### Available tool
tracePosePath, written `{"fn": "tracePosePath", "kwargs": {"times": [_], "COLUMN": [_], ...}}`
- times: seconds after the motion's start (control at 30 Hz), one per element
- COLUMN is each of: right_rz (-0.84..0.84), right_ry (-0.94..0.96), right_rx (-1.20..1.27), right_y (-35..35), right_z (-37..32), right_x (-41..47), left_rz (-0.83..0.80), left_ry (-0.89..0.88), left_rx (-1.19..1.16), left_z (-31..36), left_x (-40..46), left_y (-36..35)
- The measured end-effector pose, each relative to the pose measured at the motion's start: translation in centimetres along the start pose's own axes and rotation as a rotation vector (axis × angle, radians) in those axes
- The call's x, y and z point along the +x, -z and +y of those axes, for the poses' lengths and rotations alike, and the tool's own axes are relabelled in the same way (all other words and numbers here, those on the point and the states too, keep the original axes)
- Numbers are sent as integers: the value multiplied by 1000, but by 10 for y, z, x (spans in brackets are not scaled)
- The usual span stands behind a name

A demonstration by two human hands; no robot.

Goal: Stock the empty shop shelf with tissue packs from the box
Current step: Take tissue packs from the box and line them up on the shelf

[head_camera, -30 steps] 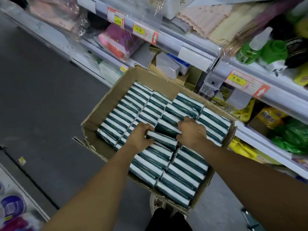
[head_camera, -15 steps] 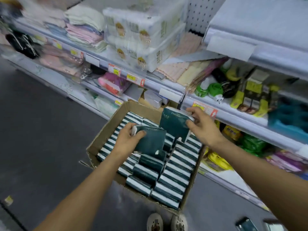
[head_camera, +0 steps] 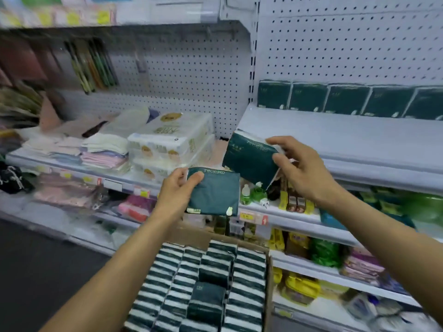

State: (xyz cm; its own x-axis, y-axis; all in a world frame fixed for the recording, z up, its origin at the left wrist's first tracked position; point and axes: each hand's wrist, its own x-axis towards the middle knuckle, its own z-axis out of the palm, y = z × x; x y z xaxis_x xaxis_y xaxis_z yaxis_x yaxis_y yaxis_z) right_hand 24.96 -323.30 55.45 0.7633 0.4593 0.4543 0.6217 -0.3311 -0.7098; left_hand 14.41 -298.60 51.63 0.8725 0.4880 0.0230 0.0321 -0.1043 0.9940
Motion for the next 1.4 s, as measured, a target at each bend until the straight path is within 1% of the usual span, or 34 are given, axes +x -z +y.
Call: {"fn": "tracePosePath", "kwargs": {"times": [0.17,0.27,0.33,0.53,0.67,0.8,0.97,1.1,1.4], "right_rz": [126,179,178,98,63,95,118,116,166], "right_ry": [39,21,10,-45,-28,30,-1,8,38], "right_rx": [-25,-61,-114,-221,-338,-379,-401,-457,-631], "right_y": [45,68,75,65,52,52,50,48,51], "right_z": [1,20,38,92,119,139,160,174,192], "right_x": [40,74,95,139,154,187,224,250,278], "left_rz": [-32,-1,10,-25,-18,0,5,18,27], "left_ry": [-76,-87,-84,-79,-56,-23,11,25,49], "left_rx": [-72,-139,-153,-164,-174,-202,-208,-204,-196], "left_z": [40,53,61,79,79,74,66,65,67], "left_x": [35,58,74,128,158,184,209,222,237], "left_y": [-25,-43,-57,-97,-115,-128,-143,-151,-158]}}
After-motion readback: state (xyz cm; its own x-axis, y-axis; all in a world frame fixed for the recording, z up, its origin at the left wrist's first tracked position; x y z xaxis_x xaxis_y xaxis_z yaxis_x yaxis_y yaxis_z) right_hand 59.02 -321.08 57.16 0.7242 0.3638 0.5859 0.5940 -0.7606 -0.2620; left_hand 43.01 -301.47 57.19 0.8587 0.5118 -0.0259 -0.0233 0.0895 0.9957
